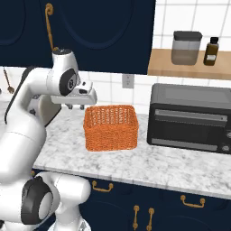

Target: Open the cabinet, pick up the bread from the cabinet and place it in the basket. Then move the basket to the dining counter.

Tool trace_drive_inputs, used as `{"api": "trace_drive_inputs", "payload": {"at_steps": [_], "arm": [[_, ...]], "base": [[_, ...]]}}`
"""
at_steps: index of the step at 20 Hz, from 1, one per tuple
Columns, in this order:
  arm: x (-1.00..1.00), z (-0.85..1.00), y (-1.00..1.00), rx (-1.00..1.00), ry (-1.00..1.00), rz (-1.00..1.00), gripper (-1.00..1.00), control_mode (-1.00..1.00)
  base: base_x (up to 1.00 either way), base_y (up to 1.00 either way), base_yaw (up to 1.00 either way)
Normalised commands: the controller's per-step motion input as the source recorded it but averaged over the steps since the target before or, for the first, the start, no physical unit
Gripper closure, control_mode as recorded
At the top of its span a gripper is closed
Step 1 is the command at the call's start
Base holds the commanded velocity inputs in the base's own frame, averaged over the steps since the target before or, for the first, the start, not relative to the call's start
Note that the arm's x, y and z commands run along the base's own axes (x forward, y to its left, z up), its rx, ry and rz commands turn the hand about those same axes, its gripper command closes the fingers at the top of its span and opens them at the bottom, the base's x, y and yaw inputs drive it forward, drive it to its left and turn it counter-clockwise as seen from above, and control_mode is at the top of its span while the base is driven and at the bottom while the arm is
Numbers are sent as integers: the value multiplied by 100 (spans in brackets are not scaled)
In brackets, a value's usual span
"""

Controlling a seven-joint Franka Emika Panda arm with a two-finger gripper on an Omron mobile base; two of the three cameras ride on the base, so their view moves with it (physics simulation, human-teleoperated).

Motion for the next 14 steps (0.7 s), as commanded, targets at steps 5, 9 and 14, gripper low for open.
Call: {"api": "trace_drive_inputs", "payload": {"at_steps": [5,9,14], "arm": [[-73,7,9,0,-31,0,-100,-100],[-59,76,21,2,-53,0,-100,-100],[-11,100,27,2,-27,-2,-100,-100]], "base": [[0,0,0],[0,0,0],[0,0,0]]}}
